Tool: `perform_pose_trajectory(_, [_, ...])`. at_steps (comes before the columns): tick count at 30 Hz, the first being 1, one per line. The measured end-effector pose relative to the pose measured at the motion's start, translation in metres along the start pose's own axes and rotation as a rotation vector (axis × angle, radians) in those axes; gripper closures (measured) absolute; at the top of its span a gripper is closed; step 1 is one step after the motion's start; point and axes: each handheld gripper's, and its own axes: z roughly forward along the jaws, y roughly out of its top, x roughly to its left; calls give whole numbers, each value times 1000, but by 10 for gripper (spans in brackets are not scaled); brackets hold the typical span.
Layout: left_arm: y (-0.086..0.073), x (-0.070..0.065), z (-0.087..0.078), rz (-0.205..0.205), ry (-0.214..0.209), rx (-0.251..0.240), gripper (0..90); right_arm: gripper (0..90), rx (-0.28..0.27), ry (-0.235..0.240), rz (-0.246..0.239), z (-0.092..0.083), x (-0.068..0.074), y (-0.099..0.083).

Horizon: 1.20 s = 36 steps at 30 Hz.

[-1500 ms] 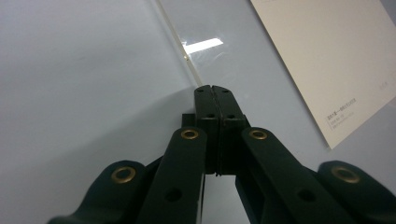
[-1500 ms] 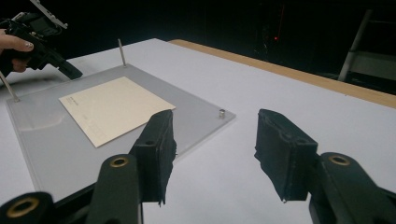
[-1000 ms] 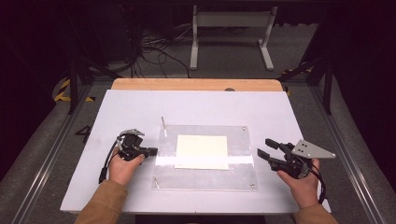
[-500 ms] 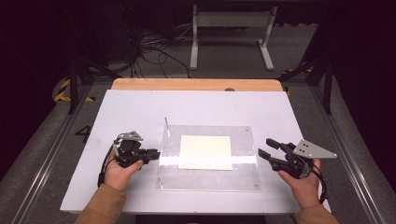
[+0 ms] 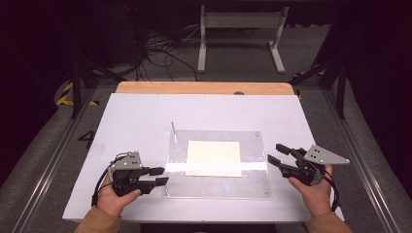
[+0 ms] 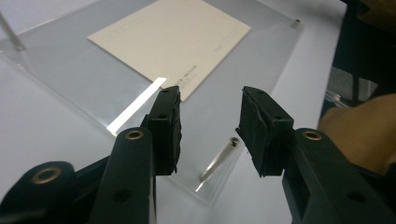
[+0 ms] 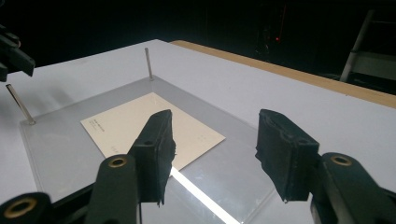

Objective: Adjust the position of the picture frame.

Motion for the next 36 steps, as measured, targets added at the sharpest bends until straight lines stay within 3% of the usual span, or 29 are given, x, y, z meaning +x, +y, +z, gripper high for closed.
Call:
perform_pose_trajectory(11, [-11, 0, 21, 45, -59, 124, 586, 451, 1, 0, -2, 2, 0, -1])
perform_pose_trajectory(18, [-15, -1, 28, 66, -43, 191, 687, 455, -1, 2, -6, 2, 0, -1])
perform_pose_trajectory(23, [-16, 0, 26, 86, -8, 205, 815, 468, 6, 2, -21, 2, 0, -1])
perform_pose_trajectory(27, [-11, -7, 25, 150, 45, 215, 841, 472, 8, 6, -28, 4, 1, -1])
perform_pose_trajectory(29, [-9, -8, 23, 155, 71, 206, 849, 472, 13, 2, -32, 3, 1, -1])
perform_pose_trajectory(35, [-8, 6, 19, 96, 165, 195, 849, 472, 9, 2, -31, 3, 2, -1])
perform_pose_trajectory(36, [-8, 6, 19, 96, 165, 195, 849, 472, 9, 2, -31, 3, 2, -1])
